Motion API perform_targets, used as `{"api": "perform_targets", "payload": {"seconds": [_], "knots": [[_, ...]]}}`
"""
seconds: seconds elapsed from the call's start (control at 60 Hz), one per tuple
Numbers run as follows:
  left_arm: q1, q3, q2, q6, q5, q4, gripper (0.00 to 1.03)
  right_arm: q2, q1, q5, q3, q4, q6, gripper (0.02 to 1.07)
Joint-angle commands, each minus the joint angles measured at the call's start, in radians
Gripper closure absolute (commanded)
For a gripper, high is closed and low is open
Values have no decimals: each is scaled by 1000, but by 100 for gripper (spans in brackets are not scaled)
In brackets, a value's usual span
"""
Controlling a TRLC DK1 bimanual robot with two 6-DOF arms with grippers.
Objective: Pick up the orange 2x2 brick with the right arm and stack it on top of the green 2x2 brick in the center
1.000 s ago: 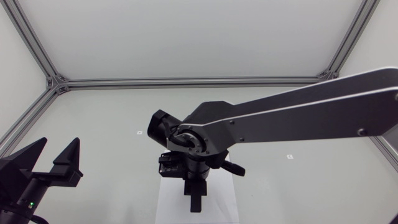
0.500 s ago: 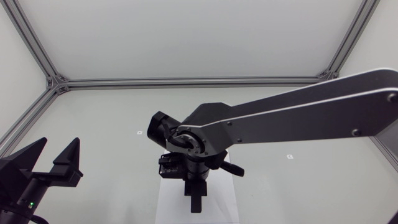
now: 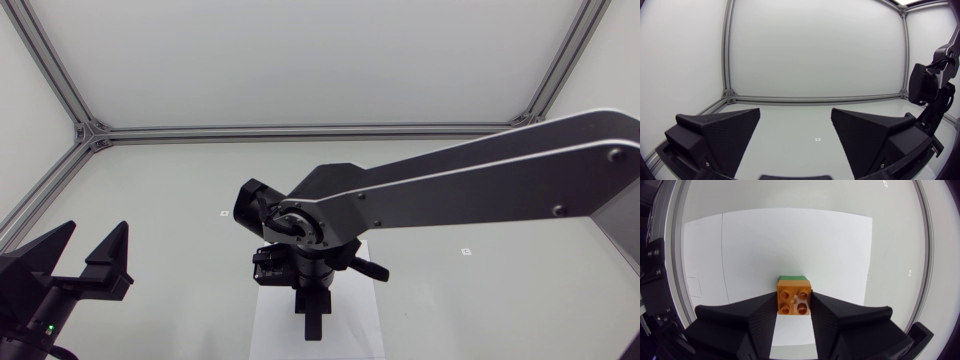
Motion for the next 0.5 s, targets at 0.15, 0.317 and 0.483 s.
{"api": "perform_targets", "payload": {"seconds": [0.15,0.317,0.483], "knots": [[3,-41,-8,13,4,-15,4,44,-1,11,-5,-39,27,101],[3,-41,-8,13,4,-15,4,58,-2,11,9,-53,36,101],[3,-41,-8,13,4,-15,4,74,-5,3,22,-67,38,101]]}}
